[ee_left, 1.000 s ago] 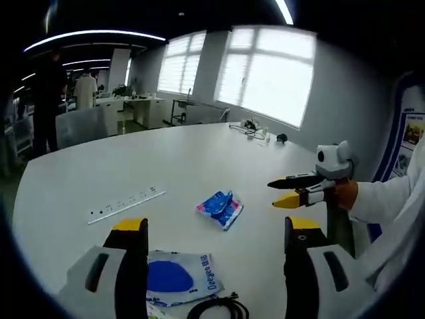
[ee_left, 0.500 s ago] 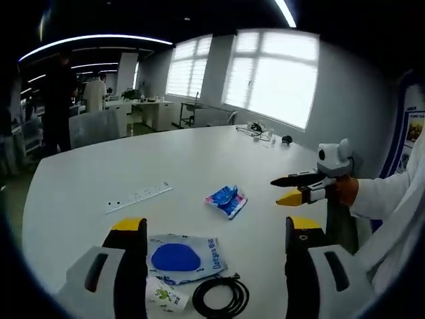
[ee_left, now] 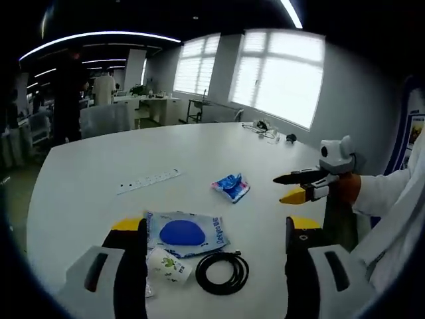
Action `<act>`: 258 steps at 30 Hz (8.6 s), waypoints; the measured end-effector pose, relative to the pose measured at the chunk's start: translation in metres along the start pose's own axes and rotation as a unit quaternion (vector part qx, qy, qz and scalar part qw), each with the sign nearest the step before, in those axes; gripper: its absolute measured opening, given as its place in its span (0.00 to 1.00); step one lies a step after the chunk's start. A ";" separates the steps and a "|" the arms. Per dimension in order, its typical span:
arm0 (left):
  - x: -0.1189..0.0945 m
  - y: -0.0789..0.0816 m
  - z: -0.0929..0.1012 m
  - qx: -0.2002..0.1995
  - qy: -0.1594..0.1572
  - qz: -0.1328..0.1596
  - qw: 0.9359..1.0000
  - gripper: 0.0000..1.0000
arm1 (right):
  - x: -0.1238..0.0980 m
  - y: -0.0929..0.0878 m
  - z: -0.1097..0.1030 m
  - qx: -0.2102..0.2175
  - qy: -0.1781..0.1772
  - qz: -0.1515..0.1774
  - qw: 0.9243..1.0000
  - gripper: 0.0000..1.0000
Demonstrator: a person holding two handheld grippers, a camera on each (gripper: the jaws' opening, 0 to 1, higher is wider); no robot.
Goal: Arrange the tabletop items into an orderly group along one side of the table until the central work area is clear of visible clutter.
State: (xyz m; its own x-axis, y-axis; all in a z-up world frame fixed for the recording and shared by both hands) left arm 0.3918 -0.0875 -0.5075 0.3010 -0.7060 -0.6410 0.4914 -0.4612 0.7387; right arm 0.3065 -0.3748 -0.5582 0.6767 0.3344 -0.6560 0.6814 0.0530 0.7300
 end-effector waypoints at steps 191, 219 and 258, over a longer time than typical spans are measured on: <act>0.149 -0.048 0.072 0.011 -0.057 -0.155 0.986 0.02 | 0.028 -0.068 0.010 0.019 -0.036 -0.105 0.994 0.07; 0.221 0.033 0.126 0.054 -0.091 -0.128 0.986 0.02 | -0.028 -0.048 0.111 0.027 -0.084 -0.076 0.993 0.07; 0.319 0.024 0.094 -0.008 -0.063 -0.205 0.977 0.02 | 0.051 -0.077 0.180 0.063 -0.056 -0.131 0.988 0.08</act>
State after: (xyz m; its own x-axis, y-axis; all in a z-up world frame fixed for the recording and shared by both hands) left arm 0.4229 -0.3736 -0.6748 -0.0256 -0.5251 -0.8506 0.5628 -0.7108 0.4219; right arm 0.3387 -0.5310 -0.6822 0.4942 0.2187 -0.8414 0.8617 0.0048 0.5074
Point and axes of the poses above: the point that each gripper's makers call its tool centre point, and the gripper's own axes: x roughly forward along the fingers, z roughly to its right, y roughly out of its top, the point moved 9 cm from there along -x, roughly backward along the fingers, and after that the axes turned 15 degrees about -z, right-handed, at the moved point
